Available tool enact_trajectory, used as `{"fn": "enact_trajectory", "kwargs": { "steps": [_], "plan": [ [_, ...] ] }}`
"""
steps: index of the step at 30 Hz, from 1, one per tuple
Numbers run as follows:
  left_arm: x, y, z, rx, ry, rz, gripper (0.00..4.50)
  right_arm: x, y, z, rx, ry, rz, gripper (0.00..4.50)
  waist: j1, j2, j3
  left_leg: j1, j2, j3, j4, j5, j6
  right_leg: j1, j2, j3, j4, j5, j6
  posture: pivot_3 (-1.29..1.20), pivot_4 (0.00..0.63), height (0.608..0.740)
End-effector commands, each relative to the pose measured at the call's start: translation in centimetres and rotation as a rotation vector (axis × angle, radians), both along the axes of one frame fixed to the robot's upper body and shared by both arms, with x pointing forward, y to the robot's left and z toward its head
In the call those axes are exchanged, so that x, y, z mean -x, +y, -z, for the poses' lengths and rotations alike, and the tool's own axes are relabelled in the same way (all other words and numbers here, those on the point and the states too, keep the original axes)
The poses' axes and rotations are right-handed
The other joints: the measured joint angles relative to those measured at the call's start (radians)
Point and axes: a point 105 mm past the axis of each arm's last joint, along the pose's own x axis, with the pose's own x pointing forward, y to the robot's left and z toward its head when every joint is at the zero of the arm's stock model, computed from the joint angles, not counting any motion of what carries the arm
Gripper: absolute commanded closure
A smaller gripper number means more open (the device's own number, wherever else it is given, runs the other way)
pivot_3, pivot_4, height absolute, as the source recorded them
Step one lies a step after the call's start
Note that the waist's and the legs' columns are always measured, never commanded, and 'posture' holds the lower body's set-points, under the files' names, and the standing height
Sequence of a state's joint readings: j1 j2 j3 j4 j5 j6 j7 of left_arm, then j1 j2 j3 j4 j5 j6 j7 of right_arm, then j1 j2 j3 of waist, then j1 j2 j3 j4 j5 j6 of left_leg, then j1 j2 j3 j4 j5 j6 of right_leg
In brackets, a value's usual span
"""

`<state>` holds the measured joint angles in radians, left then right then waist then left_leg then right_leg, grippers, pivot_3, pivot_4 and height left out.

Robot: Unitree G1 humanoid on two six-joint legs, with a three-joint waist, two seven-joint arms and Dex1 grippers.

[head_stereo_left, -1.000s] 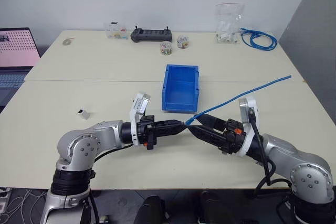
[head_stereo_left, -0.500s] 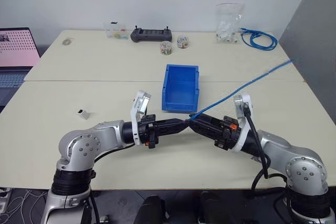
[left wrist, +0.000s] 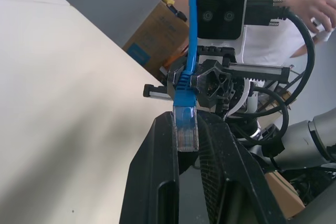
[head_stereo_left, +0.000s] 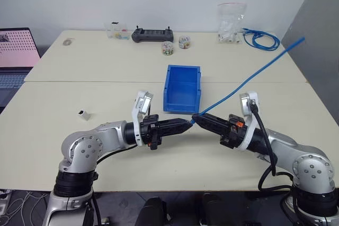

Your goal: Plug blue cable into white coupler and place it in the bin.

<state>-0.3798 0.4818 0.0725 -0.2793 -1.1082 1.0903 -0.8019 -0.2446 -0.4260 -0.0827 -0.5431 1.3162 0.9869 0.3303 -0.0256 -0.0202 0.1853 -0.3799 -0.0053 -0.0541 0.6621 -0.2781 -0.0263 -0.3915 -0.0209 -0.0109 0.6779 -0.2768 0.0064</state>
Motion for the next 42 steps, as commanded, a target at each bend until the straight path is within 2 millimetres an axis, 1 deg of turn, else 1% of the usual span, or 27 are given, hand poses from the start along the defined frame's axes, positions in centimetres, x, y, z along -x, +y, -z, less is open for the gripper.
{"fn": "enact_trajectory", "kwargs": {
  "steps": [1, 4, 5, 6, 9, 10, 13, 14, 15, 16, 18, 21, 23, 24, 26, 29, 31, 34, 37, 42],
  "plan": [
    [-0.2, 0.1, -0.6, 0.028, -0.002, -0.001, 2.94, 1.3, 1.0, -1.4, -0.045, -0.051, -0.086, 4.45, 0.0, 0.0, 0.0, 0.0, 0.0, 0.0, 0.0, 0.0, 0.0, 0.0, 0.0, 0.0, 0.0, 0.0, 0.0, 0.0, 0.15, 0.74],
    [0.1, 0.4, -0.8, 0.037, -0.002, 0.001, 2.35, 1.1, 0.9, -1.3, -0.04, -0.056, -0.074, 4.46, 0.0, 0.0, 0.0, 0.0, 0.0, 0.0, 0.0, 0.0, 0.0, 0.0, 0.0, 0.0, 0.0, 0.0, 0.0, 0.0, 0.15, 0.74],
    [0.2, 0.5, -1.0, 0.042, -0.005, 0.007, 2.22, 0.8, 0.7, -1.2, -0.038, -0.058, -0.062, 4.46, 0.0, 0.0, 0.0, 0.0, 0.0, 0.0, 0.0, 0.0, 0.0, -0.001, 0.0, 0.0, 0.0, 0.0, 0.0, 0.0, 0.15, 0.74],
    [0.4, 0.7, -1.2, 0.043, -0.009, 0.013, 1.91, 0.6, 0.6, -1.2, -0.034, -0.06, -0.051, 4.46, 0.0, 0.0, 0.0, 0.0, 0.0, 0.0, 0.0, 0.0, 0.0, -0.001, 0.0, 0.0, 0.0, 0.0, 0.0, 0.0, 0.15, 0.74],
    [1.3, 1.5, -1.7, 0.023, -0.027, 0.019, 1.27, -0.5, 0.0, -0.6, 0.001, -0.072, -0.006, 4.46, -0.001, 0.0, 0.0, -0.001, 0.0, 0.0, 0.0, 0.0, 0.0, -0.002, 0.0, 0.0, 0.0, 0.0, 0.0, 0.0, 0.15, 0.74],
    [1.5, 1.9, -1.8, 0.014, -0.03, 0.014, 1.15, -0.9, -0.2, -0.4, 0.017, -0.079, 0.011, 4.46, -0.002, 0.0, 0.0, -0.001, 0.0, 0.0, 0.0, 0.0, 0.0, -0.002, 0.0, 0.0, 0.0, 0.0, 0.0, 0.0, 0.15, 0.74],
    [2.1, 3.0, -1.7, -0.021, -0.033, -0.033, 0.58, -2.3, -1.0, 0.1, 0.056, -0.108, 0.067, 4.46, -0.003, 0.0, 0.0, -0.001, 0.0, 0.001, -0.001, 0.0, 0.0, -0.003, 0.0, 0.001, 0.0, 0.0, 0.0, 0.0, 0.15, 0.74],
    [2.2, 3.4, -1.6, -0.043, -0.04, -0.062, 0.29, -2.8, -1.3, 0.2, 0.073, -0.122, 0.089, 4.46, -0.002, 0.0, 0.0, -0.001, 0.0, 0.001, -0.001, 0.0, 0.0, -0.003, 0.0, 0.001, 0.0, 0.0, 0.0, 0.0, 0.15, 0.74],
    [2.3, 3.6, -1.5, -0.058, -0.045, -0.081, 0.12, -3.1, -1.5, 0.3, 0.083, -0.133, 0.101, 4.46, -0.003, 0.0, 0.0, -0.002, 0.0, 0.001, -0.001, 0.0, 0.0, -0.003, 0.0, 0.001, 0.0, 0.0, 0.0, 0.0, 0.15, 0.74],
    [2.2, 4.0, -1.2, -0.084, -0.057, -0.141, 0.0, -3.5, -1.7, 0.3, 0.093, -0.146, 0.114, 4.46, -0.003, 0.0, 0.0, -0.002, 0.0, 0.001, -0.001, 0.0, 0.0, -0.003, 0.0, 0.001, 0.0, 0.0, 0.0, 0.0, 0.15, 0.74],
    [1.6, 4.8, -0.6, -0.138, -0.086, -0.254, 0.0, -4.0, -2.0, 0.3, 0.106, -0.165, 0.126, 4.46, -0.002, 0.0, 0.0, -0.002, 0.0, 0.001, -0.001, 0.0, 0.0, -0.003, 0.0, 0.002, 0.0, 0.0, 0.0, 0.0, 0.15, 0.74],
    [-0.3, 6.3, 1.1, -0.278, -0.184, -0.498, 0.0, -4.5, -2.2, 0.4, 0.115, -0.181, 0.133, 4.46, 0.0, 0.0, 0.0, -0.002, 0.0, 0.001, -0.001, 0.0, 0.0, -0.003, 0.0, 0.001, 0.0, 0.0, 0.0, 0.0, 0.15, 0.74],
    [-2.4, 8.7, 2.0, -0.332, -0.23, -0.81, 0.0, -4.8, -2.2, 0.6, 0.131, -0.192, 0.13, 4.46, 0.003, 0.001, 0.0, -0.002, 0.0, 0.001, -0.001, 0.0, 0.0, -0.003, 0.0, 0.002, 0.0, 0.0, 0.0, 0.0, 0.15, 0.74],
    [-3.1, 10.1, 2.4, -0.366, -0.252, -0.968, 0.0, -4.9, -2.1, 0.7, 0.136, -0.196, 0.129, 4.46, 0.005, 0.001, 0.0, -0.002, 0.0, 0.002, -0.001, 0.0, 0.0, -0.003, -0.001, 0.002, -0.001, 0.0, 0.0, 0.0, 0.15, 0.74],
    [-3.5, 12.4, 3.4, -0.426, -0.267, -1.2, 0.0, -5.0, -2.1, 0.7, 0.142, -0.203, 0.128, 4.46, 0.006, 0.0, 0.001, -0.002, 0.0, 0.002, -0.001, 0.0, 0.0, -0.003, -0.001, 0.002, -0.001, 0.001, -0.001, 0.0, 0.15, 0.74],
    [-3.3, 14.9, 4.7, -0.537, -0.288, -1.433, 0.0, -5.1, -2.0, 0.7, 0.145, -0.21, 0.121, 4.47, 0.012, 0.0, 0.001, -0.003, 0.0, 0.002, -0.001, 0.0, 0.0, -0.004, -0.001, 0.002, -0.002, 0.003, -0.005, 0.0, 0.15, 0.74],
    [-3.1, 16.0, 5.4, -0.568, -0.268, -1.559, 0.0, -5.2, -1.8, 0.7, 0.147, -0.214, 0.116, 4.47, 0.02, 0.0, 0.001, -0.003, 0.0, 0.002, -0.001, 0.0, 0.0, -0.004, -0.001, 0.002, -0.002, 0.003, -0.005, 0.0, 0.15, 0.74],
    [-3.3, 16.7, 6.3, -0.586, -0.217, -1.681, 0.0, -5.3, -1.8, 0.6, 0.149, -0.218, 0.109, 4.47, 0.024, -0.001, 0.001, -0.003, 0.0, 0.002, -0.001, 0.0, 0.0, -0.003, -0.001, 0.001, -0.002, 0.003, -0.004, 0.0, 0.15, 0.74],
    [-3.7, 17.6, 7.2, -0.594, -0.126, -1.808, 0.0, -5.4, -1.8, 0.5, 0.156, -0.222, 0.105, 4.47, 0.027, -0.001, 0.001, -0.004, -0.001, 0.002, 0.0, 0.0, 0.0, -0.003, -0.001, 0.001, -0.003, 0.003, -0.004, 0.0, 0.15, 0.74],
    [-4.3, 18.6, 7.6, -0.604, -0.076, -1.953, 0.0, -5.6, -1.9, 0.3, 0.165, -0.228, 0.104, 4.47, 0.027, -0.002, 0.001, -0.004, -0.001, 0.002, 0.0, 0.0, 0.0, -0.003, -0.001, 0.0, -0.003, 0.004, -0.004, 0.0, 0.15, 0.74]
  ]
}}
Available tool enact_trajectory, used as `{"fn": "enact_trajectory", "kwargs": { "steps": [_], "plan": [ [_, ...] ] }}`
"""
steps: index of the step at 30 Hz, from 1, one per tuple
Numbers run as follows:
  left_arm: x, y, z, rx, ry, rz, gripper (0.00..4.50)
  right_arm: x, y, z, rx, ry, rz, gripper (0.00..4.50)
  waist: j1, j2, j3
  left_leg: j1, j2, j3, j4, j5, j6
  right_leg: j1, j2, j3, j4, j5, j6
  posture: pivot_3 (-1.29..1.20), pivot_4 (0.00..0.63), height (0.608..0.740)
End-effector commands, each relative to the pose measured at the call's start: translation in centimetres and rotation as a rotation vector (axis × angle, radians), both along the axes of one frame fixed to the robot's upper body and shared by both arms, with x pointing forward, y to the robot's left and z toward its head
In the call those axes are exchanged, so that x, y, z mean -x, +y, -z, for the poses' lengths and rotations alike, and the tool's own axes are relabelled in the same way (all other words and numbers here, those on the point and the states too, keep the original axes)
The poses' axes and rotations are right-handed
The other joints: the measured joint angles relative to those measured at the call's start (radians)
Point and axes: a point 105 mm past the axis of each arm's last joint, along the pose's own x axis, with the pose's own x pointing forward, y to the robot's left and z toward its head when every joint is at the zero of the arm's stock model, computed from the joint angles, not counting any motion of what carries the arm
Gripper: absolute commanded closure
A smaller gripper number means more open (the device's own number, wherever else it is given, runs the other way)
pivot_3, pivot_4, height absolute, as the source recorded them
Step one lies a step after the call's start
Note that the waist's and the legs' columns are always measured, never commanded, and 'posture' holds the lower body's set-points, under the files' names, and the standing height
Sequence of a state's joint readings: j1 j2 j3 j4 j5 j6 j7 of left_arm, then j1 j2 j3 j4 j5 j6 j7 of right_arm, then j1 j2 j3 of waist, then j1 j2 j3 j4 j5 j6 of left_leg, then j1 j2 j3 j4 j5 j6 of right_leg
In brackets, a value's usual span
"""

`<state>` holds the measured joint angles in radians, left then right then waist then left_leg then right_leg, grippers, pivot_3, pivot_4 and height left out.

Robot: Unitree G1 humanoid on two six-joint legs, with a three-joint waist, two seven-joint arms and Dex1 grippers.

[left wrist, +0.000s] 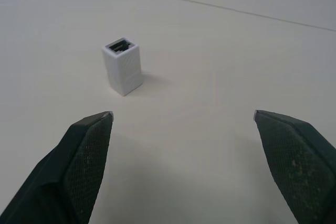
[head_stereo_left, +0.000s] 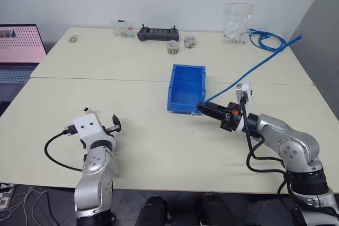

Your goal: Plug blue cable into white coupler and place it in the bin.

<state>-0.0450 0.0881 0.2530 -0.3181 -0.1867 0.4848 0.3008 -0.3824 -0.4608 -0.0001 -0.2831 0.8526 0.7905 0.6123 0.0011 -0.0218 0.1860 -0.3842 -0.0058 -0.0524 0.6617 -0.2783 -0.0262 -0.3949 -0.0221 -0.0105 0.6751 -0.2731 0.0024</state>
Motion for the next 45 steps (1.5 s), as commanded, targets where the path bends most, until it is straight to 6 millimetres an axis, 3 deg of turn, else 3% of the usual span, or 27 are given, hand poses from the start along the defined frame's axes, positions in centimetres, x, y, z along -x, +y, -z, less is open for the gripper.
{"fn": "enact_trajectory", "kwargs": {
  "steps": [1, 9, 19, 27, 39, 45],
  "plan": [
    [-0.3, 1.4, -0.9, -0.02, -0.048, -0.145, 0.0, 0.1, -0.1, -1.3, -0.007, -0.053, -0.019, 4.48, 0.0, 0.0, 0.0, 0.0, 0.0, 0.0, 0.0, 0.0, 0.0, 0.0, 0.0, 0.0, 0.0, 0.0, 0.0, 0.0, 0.15, 0.74],
    [-2.0, 2.9, -1.5, -0.046, -0.076, -0.319, 0.0, -0.2, -0.7, -1.5, 0.024, -0.059, -0.029, 4.48, 0.0, 0.0, 0.0, 0.0, 0.0, 0.0, 0.0, 0.0, 0.0, 0.0, 0.0, 0.0, 0.001, 0.0, 0.0, 0.0, 0.15, 0.74],
    [-4.9, 4.1, -1.8, -0.037, -0.066, -0.349, 0.0, -0.4, -1.0, -2.0, 0.04, -0.072, -0.037, 4.48, -0.001, -0.001, 0.0, 0.0, 0.0, 0.0, 0.0, 0.0, 0.0, 0.0, 0.0, -0.001, 0.001, 0.001, 0.001, 0.0, 0.15, 0.74],
    [-5.7, 4.7, -1.3, -0.052, -0.035, -0.356, 0.0, -0.3, -1.1, -2.0, 0.045, -0.07, -0.038, 4.48, -0.001, -0.001, 0.0, 0.0, 0.0, 0.0, 0.001, 0.0, 0.0, 0.0, 0.0, -0.001, 0.002, 0.001, 0.001, 0.0, 0.15, 0.74],
    [-5.2, 4.1, 0.2, -0.028, 0.015, -0.355, 2.57, -0.3, -1.2, -2.0, 0.047, -0.066, -0.037, 4.48, -0.001, -0.001, 0.0, 0.0, 0.0, 0.0, 0.001, 0.0, 0.0, 0.0, 0.0, -0.001, 0.002, 0.001, 0.001, 0.0, 0.15, 0.74],
    [-5.1, 3.9, 0.9, -0.018, 0.037, -0.34, 3.62, -0.3, -1.2, -2.1, 0.043, -0.068, -0.036, 4.48, -0.001, -0.001, 0.0, 0.0, 0.0, 0.0, 0.001, 0.0, -0.001, 0.0, 0.0, -0.001, 0.002, 0.001, 0.001, 0.0, 0.15, 0.74]
  ]
}}
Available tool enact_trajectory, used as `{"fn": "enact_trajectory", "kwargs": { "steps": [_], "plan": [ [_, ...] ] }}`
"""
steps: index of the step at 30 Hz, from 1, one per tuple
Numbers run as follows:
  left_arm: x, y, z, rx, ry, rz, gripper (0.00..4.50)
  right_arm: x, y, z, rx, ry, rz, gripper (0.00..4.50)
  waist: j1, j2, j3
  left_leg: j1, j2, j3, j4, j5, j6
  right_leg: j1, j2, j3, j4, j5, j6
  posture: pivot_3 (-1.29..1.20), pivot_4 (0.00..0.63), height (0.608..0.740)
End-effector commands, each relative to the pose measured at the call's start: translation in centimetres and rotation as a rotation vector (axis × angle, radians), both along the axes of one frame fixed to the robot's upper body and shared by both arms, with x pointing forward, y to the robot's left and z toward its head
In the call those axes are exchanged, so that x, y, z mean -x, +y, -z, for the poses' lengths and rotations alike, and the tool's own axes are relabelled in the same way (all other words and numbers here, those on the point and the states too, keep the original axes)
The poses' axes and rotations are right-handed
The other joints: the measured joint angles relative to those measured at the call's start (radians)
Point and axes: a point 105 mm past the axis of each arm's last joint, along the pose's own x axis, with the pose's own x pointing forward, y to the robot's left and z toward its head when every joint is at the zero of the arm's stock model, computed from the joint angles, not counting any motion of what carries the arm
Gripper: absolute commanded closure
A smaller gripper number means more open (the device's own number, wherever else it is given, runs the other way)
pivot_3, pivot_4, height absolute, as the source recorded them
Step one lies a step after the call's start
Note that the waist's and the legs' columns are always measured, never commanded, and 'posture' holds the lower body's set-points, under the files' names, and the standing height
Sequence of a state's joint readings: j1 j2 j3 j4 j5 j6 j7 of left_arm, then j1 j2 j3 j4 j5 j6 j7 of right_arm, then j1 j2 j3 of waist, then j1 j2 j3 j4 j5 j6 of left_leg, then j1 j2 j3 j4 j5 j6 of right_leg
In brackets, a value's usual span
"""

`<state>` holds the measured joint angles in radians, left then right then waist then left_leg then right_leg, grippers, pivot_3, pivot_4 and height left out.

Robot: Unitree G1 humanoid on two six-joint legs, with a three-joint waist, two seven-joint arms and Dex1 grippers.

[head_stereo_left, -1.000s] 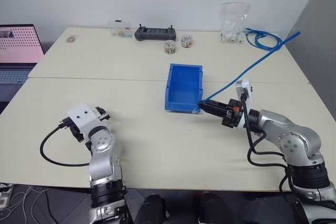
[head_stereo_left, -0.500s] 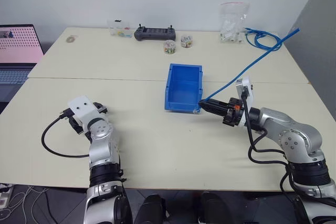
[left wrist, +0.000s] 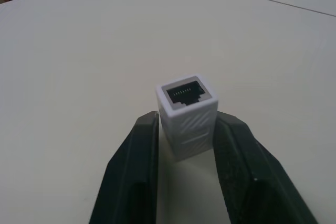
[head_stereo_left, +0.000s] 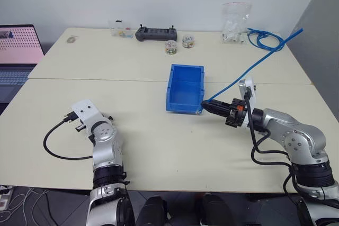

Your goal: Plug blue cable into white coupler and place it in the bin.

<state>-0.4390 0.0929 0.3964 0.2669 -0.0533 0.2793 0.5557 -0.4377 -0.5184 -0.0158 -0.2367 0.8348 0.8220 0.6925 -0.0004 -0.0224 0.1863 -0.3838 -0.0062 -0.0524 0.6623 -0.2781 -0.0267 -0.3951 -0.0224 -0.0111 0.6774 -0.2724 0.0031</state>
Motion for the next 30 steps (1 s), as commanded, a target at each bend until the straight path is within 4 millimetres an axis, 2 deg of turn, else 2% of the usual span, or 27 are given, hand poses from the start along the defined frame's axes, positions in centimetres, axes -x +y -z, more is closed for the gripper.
{"fn": "enact_trajectory", "kwargs": {
  "steps": [1, 5, 7, 9, 12, 16, 21, 25, 30],
  "plan": [
    [0.2, -0.1, 0.1, -0.011, 0.001, 0.015, 3.64, 0.2, -0.2, -1.4, -0.008, -0.057, -0.004, 4.48, 0.0, 0.0, 0.0, 0.0, 0.0, 0.0, 0.0, 0.0, 0.0, 0.0, 0.0, 0.0, 0.0, 0.0, 0.0, 0.0, 0.15, 0.74],
    [0.3, -0.3, 0.7, -0.054, 0.042, 0.168, 3.65, 0.1, -0.2, -1.4, -0.016, -0.068, 0.014, 4.48, -0.002, 0.0, 0.0, 0.001, 0.0, 0.001, 0.0, 0.0, 0.0, 0.0, 0.0, 0.001, 0.001, 0.0, 0.0, 0.0, 0.15, 0.74],
    [0.3, -1.0, 0.7, -0.089, 0.054, 0.284, 3.65, 0.2, -0.2, -1.4, -0.019, -0.072, 0.024, 4.48, -0.003, 0.0, 0.0, 0.001, 0.0, 0.001, 0.0, 0.0, 0.0, 0.0, 0.0, 0.001, 0.001, 0.0, 0.0, 0.0, 0.15, 0.74],
    [0.2, -3.1, 0.4, -0.124, 0.055, 0.484, 3.65, 0.5, -0.2, -1.2, -0.009, -0.083, 0.035, 4.48, -0.003, 0.0, 0.0, 0.001, 0.0, 0.001, 0.0, 0.0, 0.0, 0.0, 0.0, 0.001, 0.001, 0.0, 0.0, 0.0, 0.15, 0.74],
    [0.5, -7.3, 0.3, -0.154, 0.072, 0.825, 3.65, 1.3, -0.2, -0.7, 0.022, -0.102, 0.046, 4.48, -0.002, 0.001, 0.0, 0.001, 0.0, 0.001, -0.001, 0.0, 0.0, 0.0, 0.0, 0.001, 0.001, 0.0, 0.0, 0.0, 0.15, 0.74],
    [2.2, -13.2, 0.7, -0.199, 0.186, 1.35, 3.65, 2.8, 0.2, 0.4, 0.075, -0.123, 0.05, 4.48, 0.013, 0.002, -0.001, 0.001, -0.001, -0.001, 0.0, 0.0, -0.001, 0.001, -0.001, -0.001, -0.001, 0.0, 0.0, 0.0, 0.15, 0.74],
    [3.9, -17.8, -0.2, -0.267, 0.264, 1.79, 3.65, 3.6, 0.8, 1.3, 0.125, -0.154, 0.051, 4.48, 0.013, 0.002, -0.001, 0.002, -0.001, -0.001, -0.001, 0.0, 0.0, 0.003, -0.001, -0.001, -0.003, -0.003, 0.004, 0.0, 0.15, 0.74],
    [5.1, -20.0, -0.5, -0.334, 0.341, 2.062, 3.65, 3.7, 1.1, 1.8, 0.152, -0.177, 0.051, 4.48, 0.005, 0.002, -0.001, 0.001, -0.001, -0.001, -0.001, 0.0, 0.0, 0.003, 0.0, -0.001, -0.004, -0.003, 0.004, 0.0, 0.15, 0.74],
    [5.2, -20.8, -0.2, -0.407, 0.412, 2.2, 3.65, 3.7, 1.6, 2.0, 0.166, -0.209, 0.046, 4.48, -0.007, 0.002, -0.001, 0.001, 0.0, -0.001, -0.001, 0.0, 0.0, 0.002, 0.001, 0.0, -0.003, -0.003, 0.004, 0.0, 0.15, 0.74]
  ]
}}
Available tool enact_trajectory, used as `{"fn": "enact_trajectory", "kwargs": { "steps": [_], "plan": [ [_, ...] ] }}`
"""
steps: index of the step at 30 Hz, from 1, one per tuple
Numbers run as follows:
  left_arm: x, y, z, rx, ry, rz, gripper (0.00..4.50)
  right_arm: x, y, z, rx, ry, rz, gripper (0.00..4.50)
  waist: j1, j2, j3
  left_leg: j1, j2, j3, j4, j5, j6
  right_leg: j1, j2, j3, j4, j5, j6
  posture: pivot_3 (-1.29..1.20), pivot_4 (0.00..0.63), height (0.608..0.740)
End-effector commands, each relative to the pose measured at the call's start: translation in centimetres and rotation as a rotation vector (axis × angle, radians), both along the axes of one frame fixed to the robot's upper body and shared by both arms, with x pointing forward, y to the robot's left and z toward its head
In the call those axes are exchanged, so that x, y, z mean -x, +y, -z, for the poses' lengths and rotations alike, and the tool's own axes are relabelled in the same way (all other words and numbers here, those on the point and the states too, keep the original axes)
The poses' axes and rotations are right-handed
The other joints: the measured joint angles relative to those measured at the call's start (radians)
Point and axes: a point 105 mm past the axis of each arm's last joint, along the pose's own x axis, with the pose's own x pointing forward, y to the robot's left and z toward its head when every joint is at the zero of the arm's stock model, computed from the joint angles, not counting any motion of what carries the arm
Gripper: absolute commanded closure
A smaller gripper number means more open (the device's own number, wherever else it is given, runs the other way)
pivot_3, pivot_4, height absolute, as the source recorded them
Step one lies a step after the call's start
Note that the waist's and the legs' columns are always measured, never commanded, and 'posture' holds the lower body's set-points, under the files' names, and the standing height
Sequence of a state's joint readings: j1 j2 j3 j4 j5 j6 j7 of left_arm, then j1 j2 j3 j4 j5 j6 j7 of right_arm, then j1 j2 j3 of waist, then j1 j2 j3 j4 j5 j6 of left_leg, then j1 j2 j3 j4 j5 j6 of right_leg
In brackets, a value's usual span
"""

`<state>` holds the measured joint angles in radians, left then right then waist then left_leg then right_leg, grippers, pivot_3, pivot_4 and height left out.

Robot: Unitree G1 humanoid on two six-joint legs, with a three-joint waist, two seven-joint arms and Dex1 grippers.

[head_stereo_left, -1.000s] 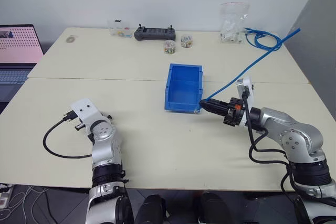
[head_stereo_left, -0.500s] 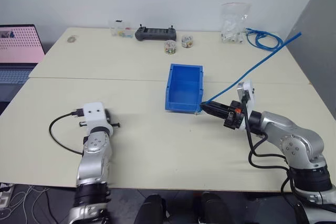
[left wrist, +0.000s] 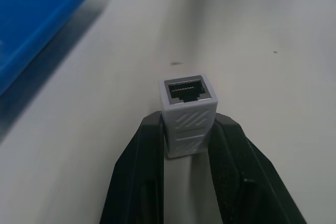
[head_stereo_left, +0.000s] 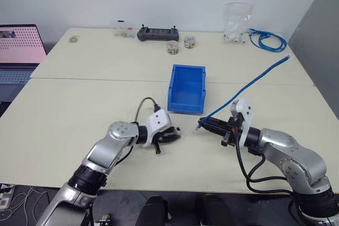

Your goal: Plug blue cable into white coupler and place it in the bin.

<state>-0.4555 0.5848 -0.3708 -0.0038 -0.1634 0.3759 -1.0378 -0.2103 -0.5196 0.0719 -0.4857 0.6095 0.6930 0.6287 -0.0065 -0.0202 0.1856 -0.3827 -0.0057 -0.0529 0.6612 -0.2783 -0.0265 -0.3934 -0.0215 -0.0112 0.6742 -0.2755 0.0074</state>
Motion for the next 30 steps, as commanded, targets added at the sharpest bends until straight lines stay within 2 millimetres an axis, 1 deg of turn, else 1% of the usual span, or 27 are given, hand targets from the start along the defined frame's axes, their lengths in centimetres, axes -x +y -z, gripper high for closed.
{"fn": "enact_trajectory", "kwargs": {
  "steps": [1, 6, 10, 14, 18, 30],
  "plan": [
    [0.3, -0.3, 0.2, -0.058, -0.006, 0.101, 3.65, 0.4, 0.9, -0.9, -0.003, -0.078, -0.033, 4.48, -0.001, 0.0, 0.0, 0.0, 0.0, 0.0, 0.0, 0.0, 0.0, -0.001, 0.0, 0.0, 0.001, 0.0, 0.0, 0.0, 0.15, 0.74],
    [0.7, 0.1, 1.0, -0.107, 0.017, 0.153, 3.65, 0.1, 2.2, -0.4, 0.051, -0.141, -0.082, 4.48, -0.002, 0.0, 0.0, 0.0, 0.001, 0.0, 0.0, 0.0, 0.0, -0.001, 0.001, 0.0, 0.001, 0.0, 0.0, 0.0, 0.15, 0.74],
    [0.6, 0.2, 1.1, -0.118, 0.006, 0.161, 3.65, -0.3, 3.8, 0.1, 0.078, -0.193, -0.142, 4.48, -0.003, 0.0, 0.0, 0.0, 0.0, 0.0, 0.0, 0.0, 0.0, -0.001, 0.001, 0.001, 0.001, 0.0, 0.0, 0.0, 0.15, 0.74],
    [0.6, 0.3, 1.2, -0.122, -0.004, 0.157, 3.65, -0.5, 4.6, 0.9, 0.094, -0.21, -0.194, 4.48, -0.002, 0.0, 0.0, 0.0, 0.0, 0.0, 0.001, 0.0, 0.0, -0.001, 0.001, 0.0, 0.002, 0.0, 0.0, 0.0, 0.15, 0.74],
    [0.7, 0.5, 1.5, -0.123, -0.003, 0.148, 3.65, -0.4, 4.8, 1.2, 0.097, -0.214, -0.23, 4.48, -0.002, 0.0, 0.0, 0.001, 0.0, 0.0, 0.001, 0.0, 0.0, -0.001, 0.001, 0.001, 0.002, 0.0, 0.0, 0.0, 0.15, 0.74],
    [0.3, 1.1, 1.9, -0.115, -0.012, 0.13, 3.66, -0.8, 4.2, 3.0, 0.148, -0.196, -0.259, 4.48, -0.003, 0.0, 0.0, 0.002, 0.0, 0.0, 0.001, 0.0, 0.0, -0.001, 0.001, 0.001, 0.004, 0.0, 0.0, 0.0, 0.15, 0.74]
  ]
}}
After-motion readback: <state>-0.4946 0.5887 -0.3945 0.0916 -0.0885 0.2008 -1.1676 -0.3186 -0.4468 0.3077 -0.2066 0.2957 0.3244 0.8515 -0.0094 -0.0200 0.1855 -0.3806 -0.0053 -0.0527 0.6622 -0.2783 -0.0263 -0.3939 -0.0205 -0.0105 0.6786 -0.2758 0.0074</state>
